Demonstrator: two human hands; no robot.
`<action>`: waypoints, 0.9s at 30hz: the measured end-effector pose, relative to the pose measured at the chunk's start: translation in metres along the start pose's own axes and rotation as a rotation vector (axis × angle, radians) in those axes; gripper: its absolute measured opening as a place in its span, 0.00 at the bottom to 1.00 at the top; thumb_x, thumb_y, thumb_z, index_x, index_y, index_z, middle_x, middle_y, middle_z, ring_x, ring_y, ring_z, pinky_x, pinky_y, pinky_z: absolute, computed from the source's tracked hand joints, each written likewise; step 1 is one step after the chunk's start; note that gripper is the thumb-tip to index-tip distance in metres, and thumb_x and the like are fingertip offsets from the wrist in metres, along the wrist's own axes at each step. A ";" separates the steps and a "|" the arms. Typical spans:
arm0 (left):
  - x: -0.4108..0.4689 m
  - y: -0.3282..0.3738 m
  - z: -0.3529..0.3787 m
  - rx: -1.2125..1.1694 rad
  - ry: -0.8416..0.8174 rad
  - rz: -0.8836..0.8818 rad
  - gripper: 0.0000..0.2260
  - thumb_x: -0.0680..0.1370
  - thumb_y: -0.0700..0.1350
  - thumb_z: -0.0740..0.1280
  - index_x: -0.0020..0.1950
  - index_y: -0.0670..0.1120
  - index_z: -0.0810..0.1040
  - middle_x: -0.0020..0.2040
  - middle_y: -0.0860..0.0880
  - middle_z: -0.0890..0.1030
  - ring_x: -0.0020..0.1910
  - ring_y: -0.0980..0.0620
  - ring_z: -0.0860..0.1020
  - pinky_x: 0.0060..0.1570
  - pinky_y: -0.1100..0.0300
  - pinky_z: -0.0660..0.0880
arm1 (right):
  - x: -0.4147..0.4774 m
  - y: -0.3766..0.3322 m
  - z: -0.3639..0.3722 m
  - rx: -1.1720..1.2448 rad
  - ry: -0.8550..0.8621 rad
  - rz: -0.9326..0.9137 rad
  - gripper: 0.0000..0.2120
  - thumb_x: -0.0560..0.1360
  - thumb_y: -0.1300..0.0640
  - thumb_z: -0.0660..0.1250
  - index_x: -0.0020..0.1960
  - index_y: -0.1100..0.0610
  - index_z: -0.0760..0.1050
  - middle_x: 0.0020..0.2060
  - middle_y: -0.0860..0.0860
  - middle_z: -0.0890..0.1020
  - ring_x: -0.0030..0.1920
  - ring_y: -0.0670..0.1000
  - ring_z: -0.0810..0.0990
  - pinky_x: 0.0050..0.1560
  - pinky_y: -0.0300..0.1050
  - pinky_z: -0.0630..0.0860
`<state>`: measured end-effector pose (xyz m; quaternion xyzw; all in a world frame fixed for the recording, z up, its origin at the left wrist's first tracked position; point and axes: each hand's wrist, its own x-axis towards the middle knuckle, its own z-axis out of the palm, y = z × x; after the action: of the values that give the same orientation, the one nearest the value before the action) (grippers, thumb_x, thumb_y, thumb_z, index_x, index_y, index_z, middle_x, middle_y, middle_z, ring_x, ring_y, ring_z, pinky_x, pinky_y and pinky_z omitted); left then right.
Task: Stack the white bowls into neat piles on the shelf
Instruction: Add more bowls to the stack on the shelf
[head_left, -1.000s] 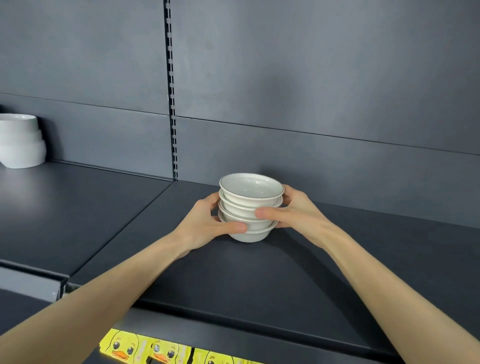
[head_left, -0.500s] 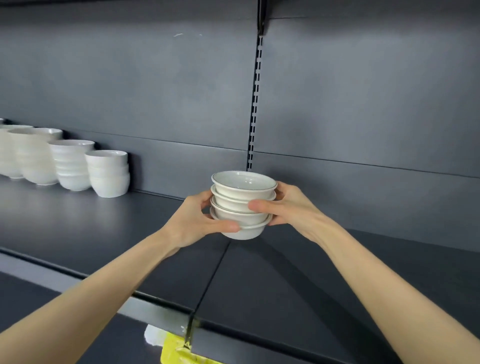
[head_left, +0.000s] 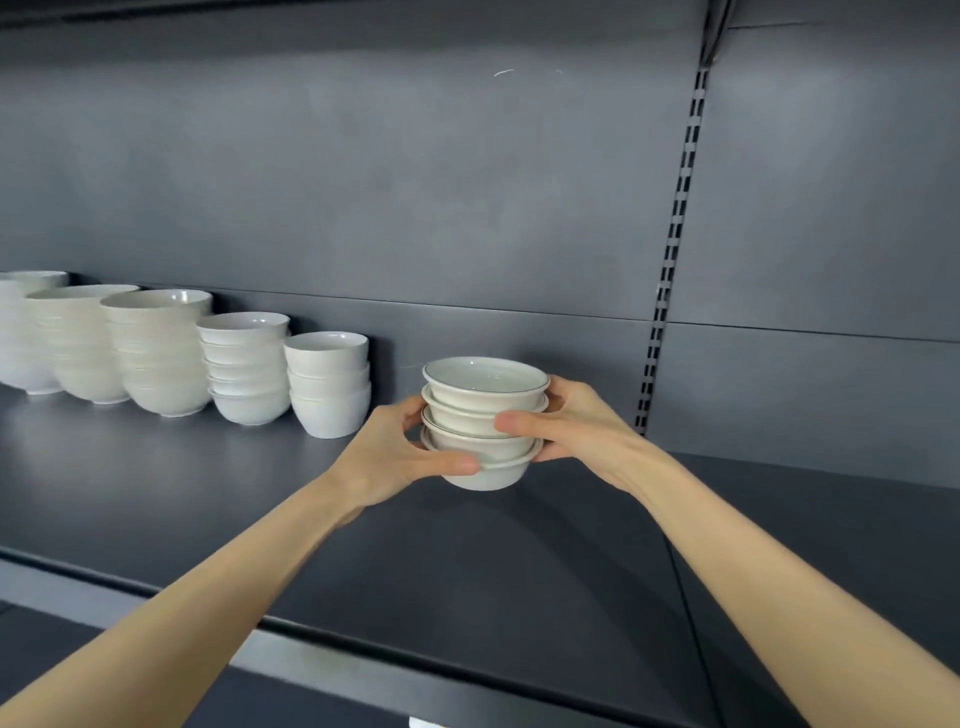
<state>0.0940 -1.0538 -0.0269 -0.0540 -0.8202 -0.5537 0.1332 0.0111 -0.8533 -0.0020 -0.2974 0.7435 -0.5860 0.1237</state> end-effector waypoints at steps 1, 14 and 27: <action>0.005 -0.007 -0.007 -0.005 -0.005 -0.002 0.29 0.62 0.45 0.80 0.61 0.52 0.76 0.54 0.57 0.83 0.55 0.58 0.80 0.55 0.61 0.76 | 0.009 0.001 0.006 -0.005 0.002 0.007 0.27 0.66 0.53 0.78 0.62 0.50 0.75 0.54 0.46 0.83 0.55 0.47 0.82 0.56 0.54 0.80; 0.076 -0.083 -0.069 -0.008 -0.067 -0.009 0.31 0.55 0.53 0.79 0.57 0.57 0.76 0.53 0.60 0.83 0.54 0.62 0.79 0.52 0.65 0.77 | 0.109 0.037 0.051 0.012 0.047 0.075 0.29 0.65 0.55 0.79 0.64 0.49 0.74 0.54 0.45 0.83 0.56 0.48 0.81 0.58 0.56 0.79; 0.100 -0.130 -0.100 -0.035 -0.183 0.091 0.33 0.62 0.46 0.80 0.65 0.51 0.73 0.56 0.58 0.81 0.55 0.64 0.78 0.52 0.67 0.76 | 0.120 0.041 0.093 0.014 0.218 0.134 0.28 0.67 0.61 0.77 0.64 0.51 0.73 0.54 0.47 0.84 0.54 0.46 0.82 0.55 0.48 0.80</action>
<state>-0.0169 -1.2012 -0.0798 -0.1440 -0.8159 -0.5540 0.0818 -0.0466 -0.9923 -0.0470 -0.1809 0.7667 -0.6103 0.0831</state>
